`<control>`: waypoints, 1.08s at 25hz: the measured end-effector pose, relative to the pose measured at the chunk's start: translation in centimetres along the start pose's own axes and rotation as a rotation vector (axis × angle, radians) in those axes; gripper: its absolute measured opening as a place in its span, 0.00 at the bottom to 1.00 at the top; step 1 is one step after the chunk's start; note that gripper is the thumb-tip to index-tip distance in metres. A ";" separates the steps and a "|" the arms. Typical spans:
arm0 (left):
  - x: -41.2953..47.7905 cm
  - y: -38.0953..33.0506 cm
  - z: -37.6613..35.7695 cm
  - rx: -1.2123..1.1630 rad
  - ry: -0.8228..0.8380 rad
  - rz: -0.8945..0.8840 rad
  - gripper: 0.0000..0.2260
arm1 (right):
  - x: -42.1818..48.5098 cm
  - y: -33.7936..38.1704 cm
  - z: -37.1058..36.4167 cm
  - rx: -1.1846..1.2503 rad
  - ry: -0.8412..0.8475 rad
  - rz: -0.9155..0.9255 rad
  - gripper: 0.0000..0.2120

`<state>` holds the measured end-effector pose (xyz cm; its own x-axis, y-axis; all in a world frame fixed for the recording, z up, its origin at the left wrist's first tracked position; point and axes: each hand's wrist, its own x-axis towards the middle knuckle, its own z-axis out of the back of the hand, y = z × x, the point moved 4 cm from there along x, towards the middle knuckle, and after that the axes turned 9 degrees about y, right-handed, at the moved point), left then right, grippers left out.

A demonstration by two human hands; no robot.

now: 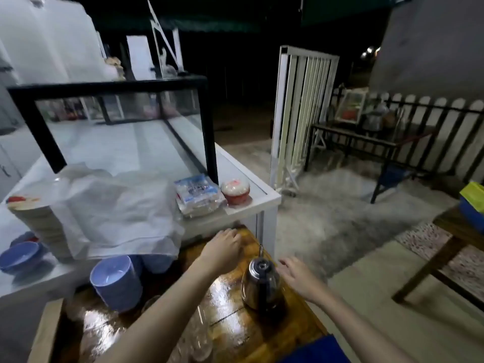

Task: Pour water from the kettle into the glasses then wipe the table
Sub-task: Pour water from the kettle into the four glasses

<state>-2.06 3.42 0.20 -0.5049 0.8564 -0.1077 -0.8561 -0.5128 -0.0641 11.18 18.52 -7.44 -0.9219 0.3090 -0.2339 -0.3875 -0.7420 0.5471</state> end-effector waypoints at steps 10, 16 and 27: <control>2.9 -3.9 -10.8 -0.150 0.128 0.154 0.20 | 2.6 -5.4 -10.6 0.573 0.329 -0.129 0.17; 3.7 -4.2 -12.7 -0.095 0.136 0.099 0.27 | 3.1 -4.5 -11.6 0.753 0.412 -0.110 0.14; 4.4 -7.9 -15.8 0.038 0.121 -0.084 0.30 | 1.4 -11.9 -6.4 0.766 0.317 -0.251 0.20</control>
<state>4.18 10.27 -15.40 -0.4164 0.8815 -0.2225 -0.8995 -0.4351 -0.0406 14.51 23.97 -19.44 -0.8083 0.1446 -0.5708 -0.5806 -0.0339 0.8135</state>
